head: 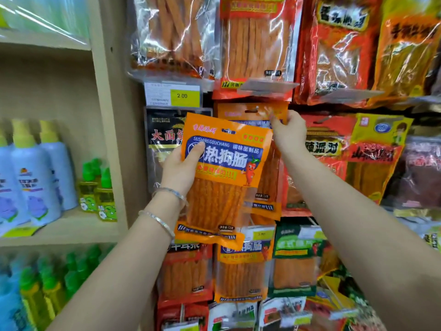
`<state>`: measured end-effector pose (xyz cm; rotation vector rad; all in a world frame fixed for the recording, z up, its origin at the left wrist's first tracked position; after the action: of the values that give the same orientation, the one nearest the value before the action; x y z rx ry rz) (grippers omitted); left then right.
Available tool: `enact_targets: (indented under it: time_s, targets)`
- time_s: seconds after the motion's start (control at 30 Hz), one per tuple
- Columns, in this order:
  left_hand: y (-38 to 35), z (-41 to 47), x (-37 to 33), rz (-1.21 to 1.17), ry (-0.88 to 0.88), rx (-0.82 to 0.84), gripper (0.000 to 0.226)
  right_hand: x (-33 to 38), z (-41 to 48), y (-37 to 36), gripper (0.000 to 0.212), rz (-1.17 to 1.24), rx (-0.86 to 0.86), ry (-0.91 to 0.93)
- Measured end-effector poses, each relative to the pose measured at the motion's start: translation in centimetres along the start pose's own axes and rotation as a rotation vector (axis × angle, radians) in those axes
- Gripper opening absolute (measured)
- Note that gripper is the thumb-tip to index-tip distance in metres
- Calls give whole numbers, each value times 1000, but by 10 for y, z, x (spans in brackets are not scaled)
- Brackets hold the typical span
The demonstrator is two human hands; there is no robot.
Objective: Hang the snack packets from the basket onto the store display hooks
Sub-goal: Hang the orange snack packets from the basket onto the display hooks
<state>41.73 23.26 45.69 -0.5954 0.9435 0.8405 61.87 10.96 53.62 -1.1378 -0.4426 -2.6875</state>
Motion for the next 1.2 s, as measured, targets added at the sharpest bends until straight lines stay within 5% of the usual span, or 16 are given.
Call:
enact_targets:
  time_s: [0.23,0.37,0.5,0.67,0.9,1.2]
  targets:
    - [-4,4,8,2,16,-54,14,-24,-2,-22,30,-422,278,100]
    - [-8,3,10,16,23,-80,21,-29,-15,-11,43,-255,219,152]
    - [-15,0,9,38,26,-62,31,-23,-43,2,23,87,-2,172]
    - [-33,-5,1,77,-6,11,15,-19,-52,-5,19,468,225,-28]
    - [-62,-9,-44,532,-457,-3,69,-12,-26,23,14,361,47,33]
    - [-87,13,-68,559,-489,68,78,5,-5,15,16,388,53,-15]
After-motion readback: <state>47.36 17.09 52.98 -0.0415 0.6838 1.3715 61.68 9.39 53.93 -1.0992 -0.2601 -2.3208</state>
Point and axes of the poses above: each hand's wrist, its own z-axis towards the middle knuckle, its own y-axis out of the back of the hand, x = y × z, the point moved 4 cm from there along z, towards the middle knuckle, and after that the axes turned 5 degrees about x, right-handed, at the moved point
